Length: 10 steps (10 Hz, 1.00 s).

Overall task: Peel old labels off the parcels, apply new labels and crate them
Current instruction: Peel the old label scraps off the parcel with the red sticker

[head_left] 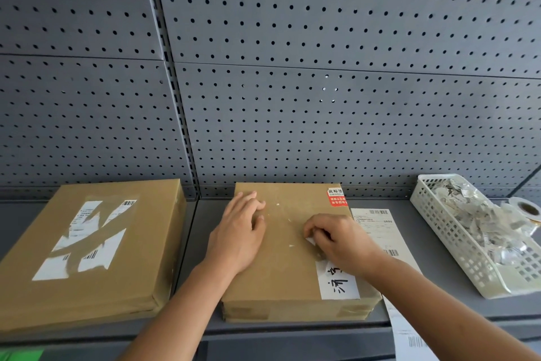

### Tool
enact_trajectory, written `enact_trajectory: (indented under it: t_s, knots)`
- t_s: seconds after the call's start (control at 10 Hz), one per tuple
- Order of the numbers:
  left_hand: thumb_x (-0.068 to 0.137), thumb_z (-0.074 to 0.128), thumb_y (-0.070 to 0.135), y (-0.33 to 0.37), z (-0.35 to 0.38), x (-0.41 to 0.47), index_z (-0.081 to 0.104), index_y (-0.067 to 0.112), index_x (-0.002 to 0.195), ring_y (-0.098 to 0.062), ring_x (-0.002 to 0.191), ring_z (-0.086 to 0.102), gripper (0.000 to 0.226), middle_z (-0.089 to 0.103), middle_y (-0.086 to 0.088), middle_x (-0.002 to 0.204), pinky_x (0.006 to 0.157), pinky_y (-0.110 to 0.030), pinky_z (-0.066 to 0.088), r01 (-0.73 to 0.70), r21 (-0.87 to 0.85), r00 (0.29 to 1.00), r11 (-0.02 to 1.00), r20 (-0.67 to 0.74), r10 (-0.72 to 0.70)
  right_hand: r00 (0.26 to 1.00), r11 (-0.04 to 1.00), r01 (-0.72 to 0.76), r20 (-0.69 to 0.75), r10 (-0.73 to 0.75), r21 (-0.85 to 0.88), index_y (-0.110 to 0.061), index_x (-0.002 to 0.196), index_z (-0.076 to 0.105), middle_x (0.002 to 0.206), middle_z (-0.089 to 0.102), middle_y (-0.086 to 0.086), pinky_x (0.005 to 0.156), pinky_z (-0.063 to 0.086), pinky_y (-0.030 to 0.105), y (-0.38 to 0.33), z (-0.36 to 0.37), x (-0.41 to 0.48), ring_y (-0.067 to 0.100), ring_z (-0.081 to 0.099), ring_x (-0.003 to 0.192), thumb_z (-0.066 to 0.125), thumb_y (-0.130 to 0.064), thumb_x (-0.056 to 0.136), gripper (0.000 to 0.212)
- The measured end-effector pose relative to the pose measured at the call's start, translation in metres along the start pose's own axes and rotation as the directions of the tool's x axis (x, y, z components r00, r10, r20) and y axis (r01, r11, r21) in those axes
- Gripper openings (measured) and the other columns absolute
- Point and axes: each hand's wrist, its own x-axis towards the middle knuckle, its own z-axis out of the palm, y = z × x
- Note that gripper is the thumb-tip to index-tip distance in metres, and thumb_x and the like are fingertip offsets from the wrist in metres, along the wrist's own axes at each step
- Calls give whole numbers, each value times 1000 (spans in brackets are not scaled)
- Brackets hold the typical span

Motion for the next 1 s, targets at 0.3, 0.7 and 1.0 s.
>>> enact_trajectory:
  t_s: [0.3, 0.7, 1.0]
  knots:
    - [106, 37, 36, -2, 0, 1, 48, 39, 138, 6, 149, 2, 34, 22, 29, 159, 110, -43, 36, -4, 3, 1000, 1000, -10, 4, 997, 998, 62, 35, -63, 24, -23, 96, 72, 88, 62, -27, 72, 39, 5, 2, -2, -1, -6, 59, 83, 48, -4, 90, 32]
    - [106, 37, 37, -1, -1, 1, 48, 39, 138, 7, 149, 1, 34, 22, 30, 159, 109, -42, 37, 4, 3, 1000, 1000, -5, -4, 995, 993, 102, 2, -102, 66, -23, 96, 70, 82, 63, -28, 66, 40, 7, 7, -4, -3, 0, 63, 74, 54, -5, 90, 25]
    - [106, 36, 36, -1, 0, 1, 48, 38, 139, 7, 149, 1, 35, 22, 29, 159, 109, -40, 36, -3, 1, 1000, 1000, -9, 3, 990, 989, 143, -18, -142, 45, -22, 87, 67, 74, 61, -14, 59, 39, 12, 13, -6, -5, 6, 55, 63, 60, -8, 85, 15]
